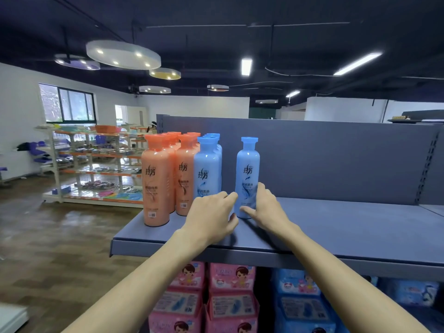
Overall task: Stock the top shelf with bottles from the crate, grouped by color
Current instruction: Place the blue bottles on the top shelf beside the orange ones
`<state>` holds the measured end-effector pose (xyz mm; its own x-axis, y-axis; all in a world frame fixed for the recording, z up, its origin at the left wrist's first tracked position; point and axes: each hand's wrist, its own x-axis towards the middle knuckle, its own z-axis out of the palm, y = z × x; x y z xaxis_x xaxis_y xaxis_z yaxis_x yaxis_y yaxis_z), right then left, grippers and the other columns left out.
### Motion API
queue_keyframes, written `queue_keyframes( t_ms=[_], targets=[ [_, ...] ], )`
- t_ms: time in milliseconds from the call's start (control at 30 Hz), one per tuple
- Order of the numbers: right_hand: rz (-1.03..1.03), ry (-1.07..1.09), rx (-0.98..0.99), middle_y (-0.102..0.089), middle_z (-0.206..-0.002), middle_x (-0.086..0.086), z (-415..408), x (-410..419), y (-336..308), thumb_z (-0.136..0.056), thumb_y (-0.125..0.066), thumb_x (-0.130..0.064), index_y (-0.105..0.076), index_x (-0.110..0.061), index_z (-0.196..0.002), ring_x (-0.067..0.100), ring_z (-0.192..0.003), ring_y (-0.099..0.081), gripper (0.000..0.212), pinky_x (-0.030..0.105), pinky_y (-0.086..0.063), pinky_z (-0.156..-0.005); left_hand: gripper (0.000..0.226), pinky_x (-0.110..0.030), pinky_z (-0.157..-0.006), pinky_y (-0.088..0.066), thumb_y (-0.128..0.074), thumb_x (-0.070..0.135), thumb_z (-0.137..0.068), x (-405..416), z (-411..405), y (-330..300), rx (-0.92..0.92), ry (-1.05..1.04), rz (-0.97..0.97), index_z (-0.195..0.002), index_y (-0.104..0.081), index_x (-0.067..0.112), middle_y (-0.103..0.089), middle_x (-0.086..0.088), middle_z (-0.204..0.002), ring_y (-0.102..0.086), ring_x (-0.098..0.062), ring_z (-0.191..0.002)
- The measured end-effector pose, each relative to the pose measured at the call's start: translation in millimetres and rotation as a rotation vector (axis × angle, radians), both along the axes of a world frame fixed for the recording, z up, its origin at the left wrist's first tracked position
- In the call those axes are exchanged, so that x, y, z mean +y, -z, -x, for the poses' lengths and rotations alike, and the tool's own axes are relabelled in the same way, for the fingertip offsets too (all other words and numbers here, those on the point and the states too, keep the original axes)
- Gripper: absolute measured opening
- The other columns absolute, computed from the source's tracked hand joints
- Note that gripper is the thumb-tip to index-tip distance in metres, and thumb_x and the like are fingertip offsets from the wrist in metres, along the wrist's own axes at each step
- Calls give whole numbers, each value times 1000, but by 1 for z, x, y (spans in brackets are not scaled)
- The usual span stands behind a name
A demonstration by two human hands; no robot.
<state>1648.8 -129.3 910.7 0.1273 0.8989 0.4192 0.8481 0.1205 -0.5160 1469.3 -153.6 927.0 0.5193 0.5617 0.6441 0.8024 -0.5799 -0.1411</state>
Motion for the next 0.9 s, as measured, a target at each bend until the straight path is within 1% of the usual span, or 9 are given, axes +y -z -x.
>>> queue_keyframes(
  t_ms=[100, 267, 400, 467, 567, 667, 733, 800, 900],
  targets=[
    [10, -2, 1, -54, -117, 12, 5, 14, -1, -85, -72, -33, -38, -12, -125, 33, -106, -53, 57, 43, -48, -87, 25, -31, -58, -33, -44, 39, -91, 3, 1, -2, -15, 12, -19, -106, -49, 20, -56, 3, -88, -60, -24, -80],
    [17, -2, 7, -56, -114, 12, 14, 37, -3, -85, -71, -34, -37, -12, -119, 32, -102, -56, 53, 40, -47, -79, 24, -29, -55, -33, -47, 37, -88, 7, 5, -2, -33, 63, -52, -104, -53, 20, -55, 4, -81, -60, -24, -73],
    [38, 6, 5, -56, -112, 13, 19, 51, -5, -84, -70, -36, -36, -11, -117, 34, -98, -56, 53, 41, -49, -79, 22, -27, -49, -31, -47, 36, -84, 12, 6, -2, -39, 84, -87, -95, -55, 19, -52, 4, -73, -57, -24, -61],
    [58, 1, 22, -55, -111, 14, 22, 58, -7, -83, -68, -34, -35, -10, -115, 36, -96, -56, 52, 40, -48, -74, 20, -25, -46, -26, -47, 36, -80, 14, 5, -2, -49, 81, -115, -88, -55, 19, -50, 5, -68, -56, -24, -54],
    [84, 8, 51, -54, -110, 14, 25, 68, -9, -83, -65, -30, -35, -10, -112, 36, -95, -55, 47, 37, -43, -69, 20, -25, -46, -25, -45, 37, -80, 18, 4, 1, -62, 73, -138, -86, -55, 20, -48, 5, -67, -55, -23, -53],
    [91, 10, 47, -54, -109, 15, 26, 79, -8, -83, -63, -23, -34, -9, -109, 36, -94, -55, 42, 37, -42, -68, 33, -27, -44, -30, -34, 41, -81, 20, 5, 2, -63, 60, -139, -92, -59, 22, -50, 5, -69, -56, -22, -56],
    [93, 2, 58, -53, -108, 14, 27, 83, -7, -84, -60, -21, -34, -9, -107, 34, -93, -54, 37, 37, -43, -68, 40, -30, -45, -39, -29, 42, -80, 21, 4, 1, -71, 66, -117, -98, -60, 24, -52, 6, -71, -58, -21, -59],
    [84, -7, 82, -54, -106, 12, 27, 87, -5, -85, -56, -23, -34, -10, -106, 33, -92, -55, 33, 40, -48, -72, 42, -32, -49, -46, -28, 43, -80, 21, 5, 1, -83, 77, -92, -101, -60, 25, -55, 6, -75, -60, -21, -63],
    [70, -5, 83, -56, -103, 12, 26, 91, -1, -84, -54, -23, -36, -11, -106, 34, -92, -56, 31, 48, -52, -79, 42, -34, -52, -48, -28, 44, -81, 21, 5, 2, -94, 93, -91, -102, -60, 26, -58, 6, -79, -61, -21, -66]
  ],
)
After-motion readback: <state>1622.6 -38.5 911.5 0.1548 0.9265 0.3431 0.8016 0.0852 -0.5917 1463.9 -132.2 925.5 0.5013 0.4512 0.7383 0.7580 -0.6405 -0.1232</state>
